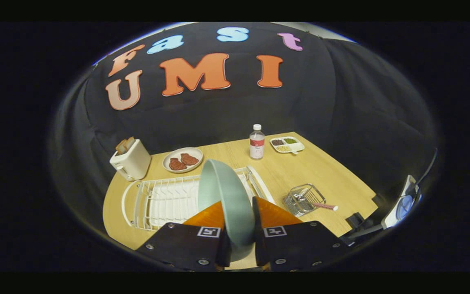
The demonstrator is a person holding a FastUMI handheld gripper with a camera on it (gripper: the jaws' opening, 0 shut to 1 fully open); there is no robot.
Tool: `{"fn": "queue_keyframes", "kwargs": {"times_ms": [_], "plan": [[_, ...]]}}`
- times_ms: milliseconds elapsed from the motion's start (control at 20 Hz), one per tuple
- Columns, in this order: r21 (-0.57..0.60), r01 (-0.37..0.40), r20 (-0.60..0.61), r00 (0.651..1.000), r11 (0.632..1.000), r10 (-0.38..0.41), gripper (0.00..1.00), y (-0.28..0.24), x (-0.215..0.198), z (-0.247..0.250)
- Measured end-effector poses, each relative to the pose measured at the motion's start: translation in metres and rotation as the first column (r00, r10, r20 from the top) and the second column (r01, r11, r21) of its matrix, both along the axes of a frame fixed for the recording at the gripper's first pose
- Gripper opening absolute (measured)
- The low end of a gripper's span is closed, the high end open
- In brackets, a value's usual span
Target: Take the plate from the dish rack, then take the spoon from the basket and place it into the plate.
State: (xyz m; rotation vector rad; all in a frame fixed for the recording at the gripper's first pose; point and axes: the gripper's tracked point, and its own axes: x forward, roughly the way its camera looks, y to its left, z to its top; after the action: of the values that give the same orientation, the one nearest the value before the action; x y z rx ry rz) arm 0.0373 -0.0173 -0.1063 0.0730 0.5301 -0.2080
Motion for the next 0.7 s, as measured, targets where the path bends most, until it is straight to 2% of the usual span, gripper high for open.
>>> {"fn": "queue_keyframes", "kwargs": {"times_ms": [400,700], "plan": [[0.184,0.007,-0.039,0.999,0.983,0.001,0.24,-0.009,-0.073,-0.039],[0.304,0.065,-0.094,0.995,0.951,-0.038,0.24,-0.035,-0.111,-0.081]]}}
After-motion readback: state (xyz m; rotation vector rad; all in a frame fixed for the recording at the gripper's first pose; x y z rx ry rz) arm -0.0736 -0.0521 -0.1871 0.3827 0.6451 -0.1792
